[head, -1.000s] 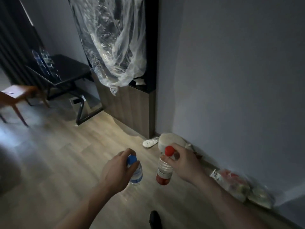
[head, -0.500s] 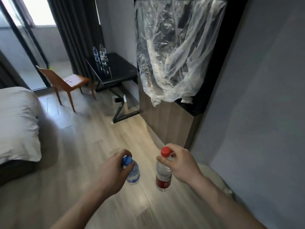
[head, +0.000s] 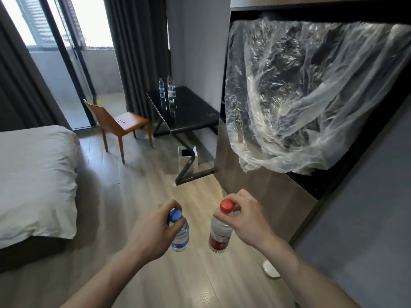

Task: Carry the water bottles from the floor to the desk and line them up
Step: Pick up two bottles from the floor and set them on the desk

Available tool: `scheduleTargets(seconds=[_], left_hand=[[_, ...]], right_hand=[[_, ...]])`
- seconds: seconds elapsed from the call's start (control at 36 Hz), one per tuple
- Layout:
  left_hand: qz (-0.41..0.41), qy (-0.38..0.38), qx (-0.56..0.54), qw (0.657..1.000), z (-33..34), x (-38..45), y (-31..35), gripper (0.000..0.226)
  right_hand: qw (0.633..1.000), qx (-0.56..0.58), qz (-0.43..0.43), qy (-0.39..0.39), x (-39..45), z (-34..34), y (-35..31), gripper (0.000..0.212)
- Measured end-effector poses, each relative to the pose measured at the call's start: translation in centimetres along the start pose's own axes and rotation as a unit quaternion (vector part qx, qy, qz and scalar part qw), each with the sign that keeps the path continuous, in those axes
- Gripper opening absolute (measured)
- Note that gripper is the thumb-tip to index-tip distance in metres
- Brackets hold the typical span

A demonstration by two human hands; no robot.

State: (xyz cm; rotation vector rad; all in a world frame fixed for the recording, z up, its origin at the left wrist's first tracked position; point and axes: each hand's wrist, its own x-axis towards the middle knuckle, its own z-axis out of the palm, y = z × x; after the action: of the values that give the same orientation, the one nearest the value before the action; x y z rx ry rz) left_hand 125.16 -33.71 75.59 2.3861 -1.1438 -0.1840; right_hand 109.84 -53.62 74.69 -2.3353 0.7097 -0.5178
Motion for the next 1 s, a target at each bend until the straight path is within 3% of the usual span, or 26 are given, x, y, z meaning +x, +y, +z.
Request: scheduleTargets(seconds=[0.39, 0.83, 1.0], left_hand=[[0.060, 0.014, 0.027, 0.998, -7.0, 16.6, -11.2, 0.016], [0.011, -0.012, 0.012, 1.000, -9.4, 40.9, -20.4, 0.020], [-0.011, 0.016, 0.027, 0.999, -11.7, 48.9, -23.4, 0.023]], right_hand=[[0.999, -0.022, -0.010, 0.044, 17.4, 5.2, -4.9, 0.041], [0.999, 0.031, -0.011, 0.007, 42.8, 12.8, -4.3, 0.033], [0.999, 0.029, -0.031, -0.018, 52.8, 14.4, -4.9, 0.029]])
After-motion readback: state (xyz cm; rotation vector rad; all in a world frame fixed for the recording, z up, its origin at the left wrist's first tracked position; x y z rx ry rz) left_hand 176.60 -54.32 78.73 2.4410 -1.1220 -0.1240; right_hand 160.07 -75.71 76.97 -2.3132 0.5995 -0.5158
